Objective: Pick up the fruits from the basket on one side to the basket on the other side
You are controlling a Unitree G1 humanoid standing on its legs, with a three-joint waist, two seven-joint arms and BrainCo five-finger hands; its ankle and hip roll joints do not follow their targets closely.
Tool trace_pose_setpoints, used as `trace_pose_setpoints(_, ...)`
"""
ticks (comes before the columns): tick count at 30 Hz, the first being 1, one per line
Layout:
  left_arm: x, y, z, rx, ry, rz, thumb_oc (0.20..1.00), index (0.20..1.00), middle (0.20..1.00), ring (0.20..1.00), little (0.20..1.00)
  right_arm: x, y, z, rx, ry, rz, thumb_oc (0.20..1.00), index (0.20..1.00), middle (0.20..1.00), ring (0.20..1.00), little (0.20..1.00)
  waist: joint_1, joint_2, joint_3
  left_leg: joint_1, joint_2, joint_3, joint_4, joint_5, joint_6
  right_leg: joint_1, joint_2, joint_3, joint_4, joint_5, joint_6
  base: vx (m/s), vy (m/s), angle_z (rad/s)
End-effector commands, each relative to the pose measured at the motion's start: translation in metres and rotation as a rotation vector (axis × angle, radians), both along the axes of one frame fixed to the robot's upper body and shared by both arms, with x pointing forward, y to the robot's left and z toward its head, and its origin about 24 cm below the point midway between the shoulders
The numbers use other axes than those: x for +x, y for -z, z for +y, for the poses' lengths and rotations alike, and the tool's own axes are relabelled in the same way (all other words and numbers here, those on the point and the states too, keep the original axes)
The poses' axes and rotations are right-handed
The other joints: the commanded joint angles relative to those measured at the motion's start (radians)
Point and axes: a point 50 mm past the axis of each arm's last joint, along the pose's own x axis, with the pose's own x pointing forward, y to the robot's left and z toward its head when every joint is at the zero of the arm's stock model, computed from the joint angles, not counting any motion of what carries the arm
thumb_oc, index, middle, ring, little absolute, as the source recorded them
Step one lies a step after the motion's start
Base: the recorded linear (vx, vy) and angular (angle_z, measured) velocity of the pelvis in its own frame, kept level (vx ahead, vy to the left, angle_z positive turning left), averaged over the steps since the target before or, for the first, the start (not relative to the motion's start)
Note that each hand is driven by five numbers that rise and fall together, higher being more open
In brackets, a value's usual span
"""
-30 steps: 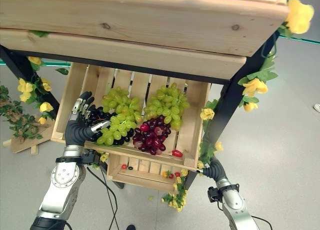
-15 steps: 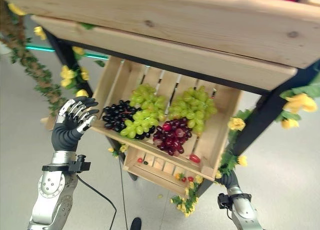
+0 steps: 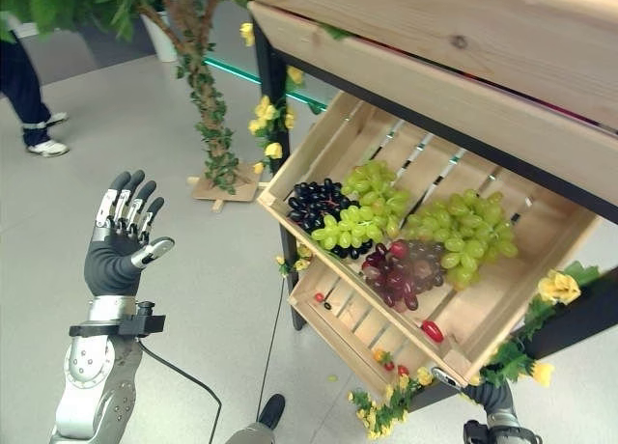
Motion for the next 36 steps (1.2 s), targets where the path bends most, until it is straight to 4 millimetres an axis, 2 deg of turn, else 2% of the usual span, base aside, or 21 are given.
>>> trace_pose_setpoints(1, -0.002, -0.027, -0.004, 0.052, 0.044, -0.143, 1.0, 1.0, 1.0, 1.0, 1.0, 0.1, -0.057, 0.057, 0.037, -0.291, -0.38, 1.0, 1.0, 1.0, 1.0, 1.0, 0.11, -0.012, 0.022, 0.042, 0.024, -0.022, 0.045, -0.107, -0.077, -0.052, -0.098, 0.011, 0.156, -0.071, -0.042, -0.06, -0.02, 0.28)
trace_pose_setpoints(5, 0.003, -0.016, -0.003, 0.071, 0.036, -0.081, 1.0, 1.0, 1.0, 1.0, 1.0, 0.104, -0.063, 0.054, 0.027, -0.281, -0.402, 1.0, 1.0, 1.0, 1.0, 1.0, 0.105, 0.003, 0.036, 0.037, 0.017, -0.04, 0.072, -0.114, -0.08, -0.057, -0.101, 0.0, 0.193, -0.093, -0.05, -0.05, -0.016, 0.28)
trace_pose_setpoints(7, 0.007, -0.002, 0.0, 0.1, 0.008, -0.007, 1.0, 1.0, 1.0, 1.0, 1.0, 0.106, -0.065, 0.053, 0.021, -0.28, -0.407, 1.0, 1.0, 1.0, 1.0, 1.0, 0.097, 0.008, 0.046, 0.036, 0.014, -0.036, 0.092, -0.124, -0.079, -0.061, -0.105, 0.012, 0.208, -0.099, -0.052, -0.06, -0.011, 0.07)
trace_pose_setpoints(8, 0.011, 0.014, 0.003, 0.154, -0.019, 0.08, 1.0, 1.0, 1.0, 1.0, 1.0, 0.11, -0.067, 0.055, 0.02, -0.288, -0.411, 1.0, 1.0, 1.0, 1.0, 1.0, 0.087, 0.016, 0.059, 0.036, 0.015, -0.026, 0.112, -0.132, -0.075, -0.066, -0.108, 0.027, 0.222, -0.104, -0.054, -0.05, -0.005, -0.09)
trace_pose_setpoints(9, 0.011, 0.014, 0.003, 0.154, -0.019, 0.08, 1.0, 1.0, 1.0, 1.0, 1.0, 0.11, -0.067, 0.055, 0.02, -0.287, -0.411, 1.0, 1.0, 1.0, 1.0, 1.0, 0.088, 0.016, 0.06, 0.036, 0.014, -0.026, 0.113, -0.133, -0.075, -0.066, -0.108, 0.028, 0.223, -0.104, -0.054, -0.06, 0.001, -0.17)
trace_pose_setpoints(11, 0.015, 0.042, 0.006, 0.179, -0.028, 0.219, 1.0, 1.0, 1.0, 1.0, 1.0, 0.114, -0.068, 0.056, 0.019, -0.294, -0.412, 1.0, 1.0, 1.0, 1.0, 1.0, 0.061, 0.021, 0.076, 0.04, 0.02, -0.003, 0.131, -0.143, -0.07, -0.076, -0.11, 0.061, 0.235, -0.106, -0.054, -0.07, 0.005, -0.21)
trace_pose_setpoints(13, 0.016, 0.05, 0.007, 0.151, -0.026, 0.251, 1.0, 1.0, 1.0, 1.0, 1.0, 0.116, -0.07, 0.056, 0.02, -0.293, -0.418, 1.0, 1.0, 1.0, 1.0, 1.0, 0.057, 0.022, 0.085, 0.042, 0.024, 0.01, 0.14, -0.149, -0.067, -0.083, -0.114, 0.08, 0.243, -0.106, -0.052, -0.04, 0.019, -0.33)
trace_pose_setpoints(14, 0.016, 0.064, 0.008, 0.128, -0.027, 0.315, 1.0, 1.0, 1.0, 1.0, 1.0, 0.116, -0.07, 0.056, 0.023, -0.287, -0.417, 1.0, 1.0, 1.0, 1.0, 1.0, 0.04, 0.022, 0.093, 0.045, 0.028, 0.029, 0.154, -0.161, -0.059, -0.094, -0.117, 0.112, 0.252, -0.107, -0.051, -0.02, 0.022, -0.4)
trace_pose_setpoints(15, 0.016, 0.064, 0.008, 0.128, -0.027, 0.314, 1.0, 1.0, 1.0, 1.0, 1.0, 0.116, -0.07, 0.055, 0.023, -0.287, -0.417, 1.0, 1.0, 1.0, 1.0, 1.0, 0.042, 0.022, 0.093, 0.045, 0.029, 0.031, 0.154, -0.161, -0.059, -0.095, -0.117, 0.113, 0.253, -0.107, -0.051, -0.02, 0.026, -0.39)
trace_pose_setpoints(18, 0.014, 0.076, 0.001, 0.104, 0.0, 0.363, 1.0, 1.0, 1.0, 1.0, 1.0, 0.116, -0.069, 0.05, 0.016, -0.253, -0.417, 1.0, 1.0, 1.0, 1.0, 1.0, 0.004, 0.017, 0.114, 0.051, 0.037, 0.076, 0.19, -0.185, -0.043, -0.109, -0.118, 0.181, 0.256, -0.1, -0.049, -0.02, 0.02, -0.33)
trace_pose_setpoints(20, 0.014, 0.077, -0.001, 0.105, 0.008, 0.367, 1.0, 1.0, 1.0, 1.0, 1.0, 0.116, -0.069, 0.05, 0.014, -0.247, -0.417, 1.0, 1.0, 1.0, 1.0, 1.0, -0.004, 0.015, 0.116, 0.056, 0.043, 0.092, 0.191, -0.19, -0.041, -0.11, -0.117, 0.197, 0.246, -0.094, -0.047, -0.05, 0.053, -0.53)
trace_pose_setpoints(21, 0.013, 0.078, -0.005, 0.11, 0.024, 0.375, 1.0, 1.0, 1.0, 1.0, 1.0, 0.115, -0.068, 0.048, 0.016, -0.232, -0.413, 1.0, 1.0, 1.0, 1.0, 1.0, -0.025, 0.013, 0.111, 0.059, 0.049, 0.111, 0.179, -0.168, -0.033, -0.118, -0.116, 0.211, 0.21, -0.05, -0.043, -0.07, 0.087, -0.48)
trace_pose_setpoints(24, 0.011, 0.083, -0.004, 0.125, 0.032, 0.399, 1.0, 1.0, 1.0, 1.0, 1.0, 0.113, -0.066, 0.045, 0.019, -0.218, -0.406, 1.0, 1.0, 1.0, 1.0, 1.0, -0.041, 0.004, 0.097, 0.072, 0.06, 0.138, 0.16, -0.167, -0.03, -0.121, -0.108, 0.24, 0.172, -0.028, -0.038, 0.0, 0.046, -0.4)
trace_pose_setpoints(26, 0.009, 0.088, -0.003, 0.146, 0.038, 0.427, 1.0, 1.0, 1.0, 1.0, 1.0, 0.111, -0.064, 0.042, 0.019, -0.195, -0.4, 1.0, 1.0, 1.0, 1.0, 1.0, -0.072, -0.008, 0.07, 0.09, 0.076, 0.184, 0.122, -0.164, -0.025, -0.122, -0.098, 0.281, 0.111, 0.01, -0.026, 0.04, 0.041, -0.4)
trace_pose_setpoints(29, 0.009, 0.09, -0.002, 0.167, 0.036, 0.44, 1.0, 1.0, 1.0, 1.0, 1.0, 0.111, -0.065, 0.039, 0.012, -0.177, -0.407, 1.0, 1.0, 1.0, 1.0, 1.0, -0.088, -0.014, 0.05, 0.102, 0.083, 0.22, 0.084, -0.152, -0.02, -0.131, -0.093, 0.311, 0.062, 0.05, -0.013, 0.01, 0.073, -0.56)
trace_pose_setpoints(30, 0.01, 0.088, -0.003, 0.172, 0.046, 0.43, 1.0, 1.0, 1.0, 1.0, 1.0, 0.11, -0.066, 0.036, 0.016, -0.153, -0.419, 1.0, 1.0, 1.0, 1.0, 1.0, -0.114, -0.018, 0.031, 0.117, 0.089, 0.254, 0.047, -0.147, -0.014, -0.134, -0.091, 0.335, 0.017, 0.084, 0.0, 0.01, 0.079, -0.44)
trace_pose_setpoints(32, 0.01, 0.085, -0.004, 0.167, 0.049, 0.417, 1.0, 1.0, 1.0, 1.0, 1.0, 0.11, -0.065, 0.036, 0.016, -0.148, -0.415, 1.0, 1.0, 1.0, 1.0, 1.0, -0.12, -0.02, 0.021, 0.129, 0.092, 0.273, 0.027, -0.146, -0.01, -0.136, -0.091, 0.35, -0.006, 0.102, 0.008, 0.02, 0.102, -0.37)
trace_pose_setpoints(33, 0.01, 0.081, -0.004, 0.172, 0.054, 0.394, 1.0, 1.0, 1.0, 1.0, 1.0, 0.109, -0.064, 0.036, 0.019, -0.143, -0.411, 1.0, 1.0, 1.0, 1.0, 1.0, -0.139, -0.024, 0.007, 0.155, 0.097, 0.322, -0.003, -0.15, 0.003, -0.142, -0.092, 0.393, -0.044, 0.136, 0.023, 0.02, 0.114, -0.57)
trace_pose_setpoints(34, 0.01, 0.081, -0.004, 0.172, 0.053, 0.395, 1.0, 1.0, 1.0, 1.0, 1.0, 0.109, -0.063, 0.036, 0.02, -0.143, -0.41, 1.0, 1.0, 1.0, 1.0, 1.0, -0.134, -0.025, 0.007, 0.159, 0.098, 0.328, -0.006, -0.149, 0.003, -0.143, -0.092, 0.399, -0.046, 0.138, 0.023, 0.01, 0.134, -0.97)
trace_pose_setpoints(36, 0.01, 0.074, -0.004, 0.176, 0.056, 0.362, 1.0, 1.0, 1.0, 1.0, 1.0, 0.107, -0.058, 0.036, 0.028, -0.145, -0.387, 1.0, 1.0, 1.0, 1.0, 1.0, -0.154, -0.031, -0.001, 0.18, 0.096, 0.38, -0.01, -0.167, 0.021, -0.154, -0.103, 0.451, -0.075, 0.173, 0.04, 0.01, 0.126, -0.84)
